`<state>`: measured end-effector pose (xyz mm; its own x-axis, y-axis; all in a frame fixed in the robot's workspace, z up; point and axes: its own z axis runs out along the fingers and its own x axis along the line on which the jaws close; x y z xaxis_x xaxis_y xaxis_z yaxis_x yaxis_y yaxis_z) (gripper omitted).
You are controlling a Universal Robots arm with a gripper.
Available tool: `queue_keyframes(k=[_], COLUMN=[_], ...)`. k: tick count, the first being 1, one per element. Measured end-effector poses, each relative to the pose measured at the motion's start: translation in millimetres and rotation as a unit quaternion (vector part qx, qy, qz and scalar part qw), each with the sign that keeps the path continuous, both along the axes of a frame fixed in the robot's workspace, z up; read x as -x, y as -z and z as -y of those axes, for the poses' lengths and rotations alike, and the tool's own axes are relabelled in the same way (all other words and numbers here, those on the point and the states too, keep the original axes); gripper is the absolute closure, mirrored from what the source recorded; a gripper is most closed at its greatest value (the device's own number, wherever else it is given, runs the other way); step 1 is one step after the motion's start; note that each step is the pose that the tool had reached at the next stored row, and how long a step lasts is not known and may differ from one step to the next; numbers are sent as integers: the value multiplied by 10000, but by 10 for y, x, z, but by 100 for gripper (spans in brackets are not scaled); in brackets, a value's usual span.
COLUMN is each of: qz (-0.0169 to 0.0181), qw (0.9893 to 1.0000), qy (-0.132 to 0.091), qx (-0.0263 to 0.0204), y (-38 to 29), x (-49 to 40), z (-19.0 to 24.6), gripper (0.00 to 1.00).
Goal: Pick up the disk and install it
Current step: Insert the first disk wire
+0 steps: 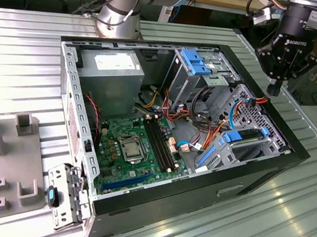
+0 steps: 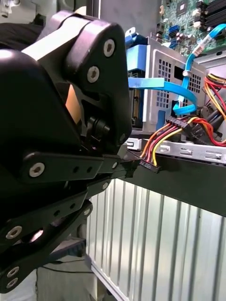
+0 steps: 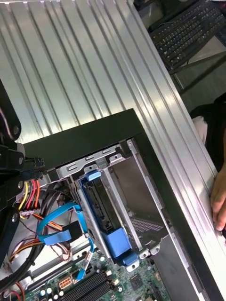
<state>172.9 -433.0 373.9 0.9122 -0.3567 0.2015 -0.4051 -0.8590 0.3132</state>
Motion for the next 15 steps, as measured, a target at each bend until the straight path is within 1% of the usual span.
queue_keyframes(k=[1, 4, 5, 9, 12, 15], qz=[-2, -4, -4, -4, -4, -3], qw=[10000, 10000, 10000, 9999, 9998, 9998], qy=[-2, -2, 12, 171, 190, 191], qx=[2, 3, 3, 4, 9, 21], y=[2, 13, 21, 38, 39, 38], x=[0, -1, -4, -37, -73, -77], z=[-21, -103, -110, -110, -111, -110], gripper=[89, 89, 89, 89, 89, 89])
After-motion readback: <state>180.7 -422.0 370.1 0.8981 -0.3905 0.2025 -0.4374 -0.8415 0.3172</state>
